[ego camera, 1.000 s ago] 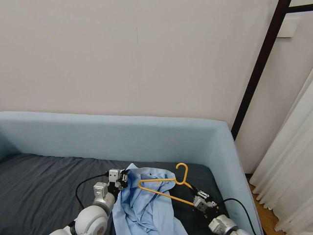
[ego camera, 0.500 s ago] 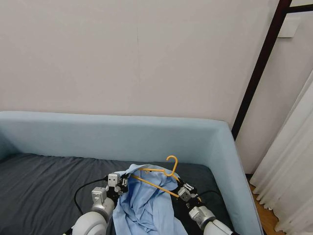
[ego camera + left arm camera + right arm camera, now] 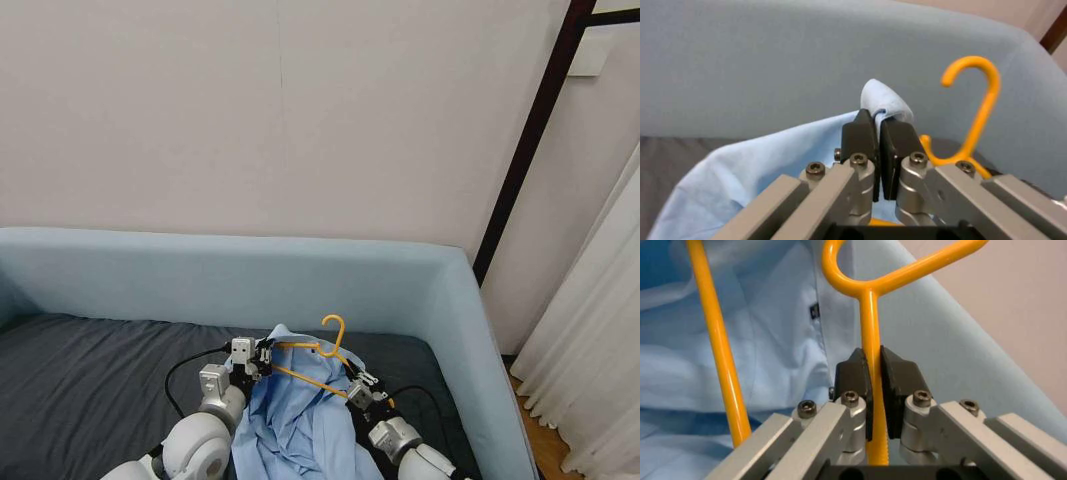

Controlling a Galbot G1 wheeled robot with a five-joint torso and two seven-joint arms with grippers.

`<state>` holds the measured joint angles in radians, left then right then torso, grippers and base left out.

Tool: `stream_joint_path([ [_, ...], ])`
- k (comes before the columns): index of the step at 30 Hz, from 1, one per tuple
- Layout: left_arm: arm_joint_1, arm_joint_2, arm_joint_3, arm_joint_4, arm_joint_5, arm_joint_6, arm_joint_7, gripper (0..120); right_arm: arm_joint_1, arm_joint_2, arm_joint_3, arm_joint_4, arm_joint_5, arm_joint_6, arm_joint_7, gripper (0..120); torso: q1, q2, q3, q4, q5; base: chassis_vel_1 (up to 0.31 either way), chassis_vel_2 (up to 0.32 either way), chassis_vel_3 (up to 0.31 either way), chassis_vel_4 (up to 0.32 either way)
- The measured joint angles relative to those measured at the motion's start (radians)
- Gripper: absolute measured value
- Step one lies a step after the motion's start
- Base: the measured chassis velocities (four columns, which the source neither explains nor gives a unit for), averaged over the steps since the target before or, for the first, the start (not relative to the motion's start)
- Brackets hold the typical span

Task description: Pick up the clothes from the sofa and hang them on the clothes hanger.

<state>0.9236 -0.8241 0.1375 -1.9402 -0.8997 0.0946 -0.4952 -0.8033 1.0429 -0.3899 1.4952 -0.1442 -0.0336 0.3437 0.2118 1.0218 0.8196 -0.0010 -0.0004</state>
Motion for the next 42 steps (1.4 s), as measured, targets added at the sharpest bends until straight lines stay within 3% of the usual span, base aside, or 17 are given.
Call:
stream_joint_path([
  [11, 0.033, -0.004, 0.000, -0.028, 0.033, 0.008, -0.008, 0, 0.063, 0.046, -0.050, -0.029, 0.000, -0.038, 0.008, 4, 0.000, 0.000, 0.000, -0.0001, -0.0002, 0.000, 0.000, 0.000, 0.000],
  [19, 0.105, -0.050, -0.021, -0.048, 0.108, 0.007, -0.017, 0, 0.102, 0.061, -0.100, -0.012, -0.051, -0.041, -0.015, 4, 0.000, 0.000, 0.000, -0.0001, -0.0002, 0.000, 0.000, 0.000, 0.000],
  [27, 0.155, -0.032, -0.051, -0.066, 0.115, 0.014, -0.023, 0, 0.099, 0.061, -0.098, 0.009, -0.046, -0.028, -0.014, 4, 0.000, 0.000, 0.000, -0.0001, -0.0001, 0.000, 0.000, 0.000, 0.000],
  [32, 0.206, -0.012, -0.061, -0.105, 0.146, 0.068, -0.024, 13, 0.109, 0.052, -0.074, 0.010, -0.044, 0.002, -0.011, 4, 0.000, 0.000, 0.000, 0.0001, -0.0003, 0.000, 0.000, 0.000, 0.000],
  [37, 0.210, 0.040, -0.075, -0.150, 0.175, 0.123, -0.013, 34, 0.102, 0.057, -0.041, 0.010, -0.079, 0.041, 0.002, 4, 0.000, 0.000, 0.000, -0.0004, -0.0003, 0.000, 0.000, 0.000, 0.000],
  [39, 0.211, 0.044, -0.076, -0.152, 0.178, 0.124, -0.012, 36, 0.101, 0.057, -0.038, 0.009, -0.082, 0.044, 0.002, 4, 0.000, 0.000, 0.000, -0.0004, -0.0003, 0.000, 0.000, 0.000, 0.000],
  [42, 0.257, 0.142, -0.128, -0.195, 0.262, 0.045, 0.068, 52, 0.092, 0.059, -0.006, 0.000, -0.132, 0.081, 0.004, 4, 0.000, 0.000, 0.000, 0.0000, -0.0001, 0.000, 0.000, 0.000, 0.000],
])
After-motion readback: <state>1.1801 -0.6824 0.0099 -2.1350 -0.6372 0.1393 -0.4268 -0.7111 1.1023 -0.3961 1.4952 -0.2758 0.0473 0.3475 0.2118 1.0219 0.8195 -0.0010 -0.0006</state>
